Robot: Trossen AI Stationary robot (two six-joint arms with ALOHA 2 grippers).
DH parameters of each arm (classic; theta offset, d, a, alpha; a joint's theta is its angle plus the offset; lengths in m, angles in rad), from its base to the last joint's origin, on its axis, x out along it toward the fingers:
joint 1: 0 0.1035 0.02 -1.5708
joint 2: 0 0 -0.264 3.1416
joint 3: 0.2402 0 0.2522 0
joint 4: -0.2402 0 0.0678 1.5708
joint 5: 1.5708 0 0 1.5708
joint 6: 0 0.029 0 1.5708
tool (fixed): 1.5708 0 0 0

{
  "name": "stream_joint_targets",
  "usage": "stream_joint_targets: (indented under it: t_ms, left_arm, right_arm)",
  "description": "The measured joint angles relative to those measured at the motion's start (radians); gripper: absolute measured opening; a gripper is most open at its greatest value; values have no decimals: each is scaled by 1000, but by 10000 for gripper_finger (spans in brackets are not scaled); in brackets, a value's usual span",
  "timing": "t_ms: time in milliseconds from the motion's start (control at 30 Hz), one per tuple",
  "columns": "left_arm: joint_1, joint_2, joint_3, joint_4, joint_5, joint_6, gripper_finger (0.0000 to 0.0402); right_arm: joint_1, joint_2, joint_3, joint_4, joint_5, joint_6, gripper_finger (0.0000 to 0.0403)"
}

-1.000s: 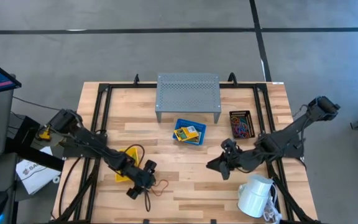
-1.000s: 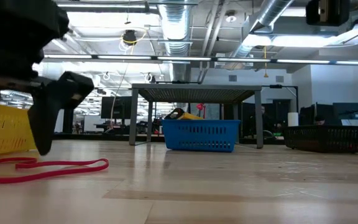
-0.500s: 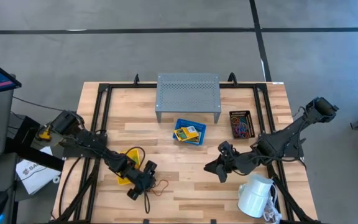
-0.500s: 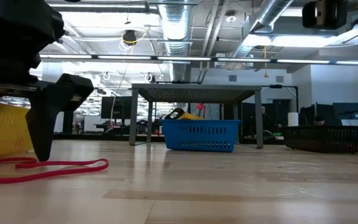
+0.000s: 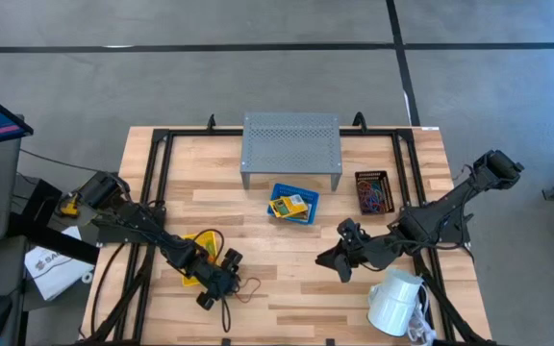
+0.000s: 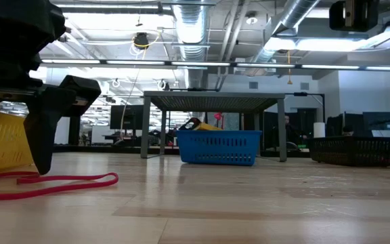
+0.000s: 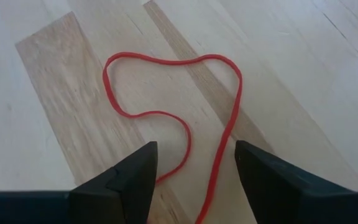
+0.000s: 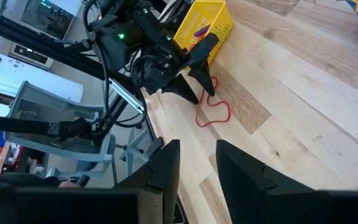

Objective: Pick & Place Office Desk Supplies
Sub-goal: Put the red rubber band into the black bin

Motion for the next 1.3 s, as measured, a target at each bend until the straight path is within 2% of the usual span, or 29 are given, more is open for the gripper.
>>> stream_joint_targets:
  t_ms: [133,400,933,1300]
  left_arm:
    - [-1,0,1,-6,10,-3,190]
    - [-1,0,1,-9,98,-4,130]
    - [-2,-2,7,-15,147,-75,6]
    - [-2,-2,65,-14,146,-75,0]
  right_arm:
    - [0,0,0,0,-11,0,102]
    - [0,0,0,0,-14,0,102]
    - [0,-1,0,3,-17,3,102]
    - [0,-1,0,8,-17,3,102]
